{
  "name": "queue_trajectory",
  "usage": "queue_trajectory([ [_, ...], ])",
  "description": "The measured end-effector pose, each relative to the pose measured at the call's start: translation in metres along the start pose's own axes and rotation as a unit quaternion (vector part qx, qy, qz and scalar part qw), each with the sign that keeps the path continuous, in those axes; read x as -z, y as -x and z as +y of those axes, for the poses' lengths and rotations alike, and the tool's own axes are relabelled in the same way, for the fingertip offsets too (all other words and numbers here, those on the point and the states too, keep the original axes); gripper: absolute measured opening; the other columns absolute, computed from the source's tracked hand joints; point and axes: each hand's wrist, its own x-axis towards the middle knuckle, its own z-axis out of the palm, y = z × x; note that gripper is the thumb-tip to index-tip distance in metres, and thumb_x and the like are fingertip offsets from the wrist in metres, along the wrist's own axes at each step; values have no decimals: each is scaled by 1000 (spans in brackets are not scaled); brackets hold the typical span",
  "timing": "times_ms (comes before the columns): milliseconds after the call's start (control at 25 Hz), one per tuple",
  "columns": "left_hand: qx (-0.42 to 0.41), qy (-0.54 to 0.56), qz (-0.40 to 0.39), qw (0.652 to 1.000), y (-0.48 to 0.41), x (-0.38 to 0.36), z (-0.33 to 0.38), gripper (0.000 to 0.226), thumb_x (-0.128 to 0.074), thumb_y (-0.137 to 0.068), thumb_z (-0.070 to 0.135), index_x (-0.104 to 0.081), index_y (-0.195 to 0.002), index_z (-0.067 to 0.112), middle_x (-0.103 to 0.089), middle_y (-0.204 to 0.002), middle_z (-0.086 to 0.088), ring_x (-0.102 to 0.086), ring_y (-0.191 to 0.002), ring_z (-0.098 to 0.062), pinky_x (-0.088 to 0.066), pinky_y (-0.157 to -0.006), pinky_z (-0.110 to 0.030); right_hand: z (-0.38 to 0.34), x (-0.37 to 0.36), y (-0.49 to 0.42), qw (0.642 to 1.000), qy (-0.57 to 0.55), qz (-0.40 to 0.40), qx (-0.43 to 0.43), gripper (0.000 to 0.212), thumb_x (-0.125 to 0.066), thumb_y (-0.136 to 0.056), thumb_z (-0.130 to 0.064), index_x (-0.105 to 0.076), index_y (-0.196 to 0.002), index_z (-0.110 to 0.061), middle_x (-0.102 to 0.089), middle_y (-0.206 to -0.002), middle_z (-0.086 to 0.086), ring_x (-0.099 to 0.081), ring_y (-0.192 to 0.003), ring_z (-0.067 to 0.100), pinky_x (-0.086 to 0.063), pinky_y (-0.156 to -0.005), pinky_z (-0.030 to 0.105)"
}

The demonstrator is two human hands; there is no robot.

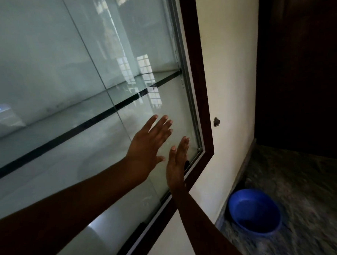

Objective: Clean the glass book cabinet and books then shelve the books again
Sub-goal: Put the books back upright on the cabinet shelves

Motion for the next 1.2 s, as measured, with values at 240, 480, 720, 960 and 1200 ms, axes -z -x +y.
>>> queue_trajectory([
  [240, -1, 140, 77, 987, -38, 20, 22, 69, -51, -88, 51, -36, -142, 11, -32, -149, -17, -22, -141, -35, 8, -109, -57, -1, 66, -19, 997, 30, -41, 55, 48, -50, -94, -30, -33, -138, -21, -37, -139, -4, -35, -130, 12, -30, -109, 24],
  [480, -84, 27, 160, 983, -111, 1, -1, 31, -69, -71, 30, -75, -96, 13, -69, -104, -6, -62, -106, -27, -40, -103, -52, 9, 66, -71, 999, 1, -40, -12, 35, -54, -93, -9, -52, -128, -6, -53, -122, 0, -49, -118, 17, -38, -102, 29],
  [720, -34, 29, 150, 988, -110, -1, 5, 48, -46, -92, 44, -54, -131, 17, -50, -138, -9, -38, -135, -27, -2, -113, -52, 9, 71, -69, 992, -87, -35, -82, 29, -46, -97, -13, -57, -124, -12, -57, -123, -5, -51, -117, 11, -39, -99, 18],
  [960, 3, 110, 168, 980, -65, -5, 4, 49, -67, -76, 50, -71, -106, 12, -66, -114, -12, -55, -119, -29, -20, -114, -51, 1, 68, -33, 986, -111, -96, -78, 25, -42, -97, -21, -53, -118, -30, -57, -121, -9, -51, -115, 6, -37, -96, 17],
  [1200, 20, 156, 110, 981, -9, -1, 2, 55, -46, -86, 50, -67, -110, 5, -62, -118, -18, -49, -125, -35, -19, -110, -52, -11, 55, 11, 985, -83, -130, -79, 24, -44, -96, -22, -52, -113, -38, -55, -120, -11, -50, -114, 2, -38, -96, 15],
])
